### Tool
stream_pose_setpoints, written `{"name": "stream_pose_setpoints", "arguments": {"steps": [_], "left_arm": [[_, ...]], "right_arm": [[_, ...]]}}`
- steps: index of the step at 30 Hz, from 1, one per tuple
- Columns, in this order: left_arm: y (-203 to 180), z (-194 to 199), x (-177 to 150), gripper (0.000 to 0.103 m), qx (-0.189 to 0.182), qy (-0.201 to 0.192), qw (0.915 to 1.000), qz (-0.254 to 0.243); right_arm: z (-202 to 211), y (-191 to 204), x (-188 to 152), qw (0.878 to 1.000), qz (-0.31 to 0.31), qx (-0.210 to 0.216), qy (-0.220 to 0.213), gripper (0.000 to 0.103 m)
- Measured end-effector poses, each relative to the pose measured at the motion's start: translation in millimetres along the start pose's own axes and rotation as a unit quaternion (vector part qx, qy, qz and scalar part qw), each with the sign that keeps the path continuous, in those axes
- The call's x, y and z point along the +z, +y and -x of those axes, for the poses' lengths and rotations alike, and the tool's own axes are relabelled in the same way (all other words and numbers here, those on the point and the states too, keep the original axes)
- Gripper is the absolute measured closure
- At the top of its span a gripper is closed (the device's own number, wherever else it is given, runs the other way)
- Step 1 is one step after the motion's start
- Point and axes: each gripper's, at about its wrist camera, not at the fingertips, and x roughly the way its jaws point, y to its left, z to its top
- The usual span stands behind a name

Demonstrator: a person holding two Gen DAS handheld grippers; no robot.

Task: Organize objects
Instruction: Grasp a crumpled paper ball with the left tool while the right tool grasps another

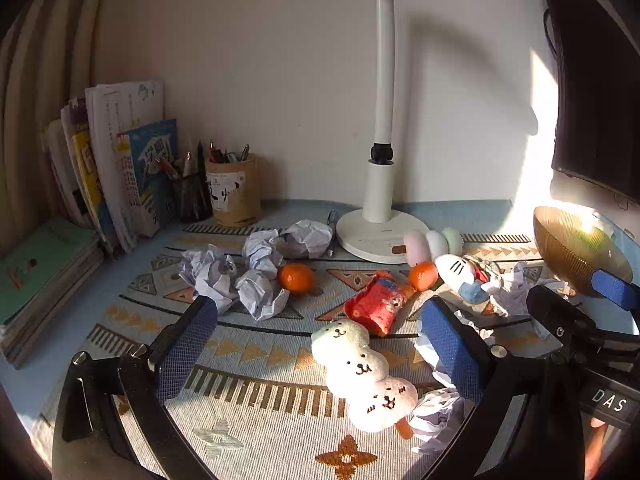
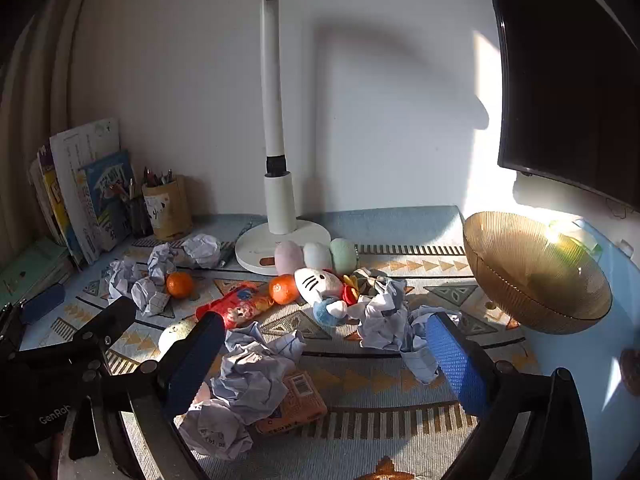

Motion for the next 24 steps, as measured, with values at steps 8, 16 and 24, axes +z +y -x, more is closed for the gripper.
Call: {"name": "stream_pose_setpoints", "arguments": {"steps": [8, 16, 24], "left_arm": [[0.4, -22.4, -28.0, 0.001, -0.058, 0.023, 0.9975, 0.034], [-6.5, -27.7, -30.3, 0.001, -0.055, 0.049, 0.997, 0.022], [2.4, -34.6, -30.2, 0.001, -0.087, 0.065, 0.9933, 0.039]], "right_arm": [[-34.4, -20.6, -31.3, 0.998, -0.03, 0.018, 0.056, 0.015], [-47.3, -40.7, -34.1, 0.993, -0.079, 0.014, 0.082, 0.014], [-44.8, -21.0, -32.0, 0.996, -0.035, -0.035, 0.068, 0.012]]}}
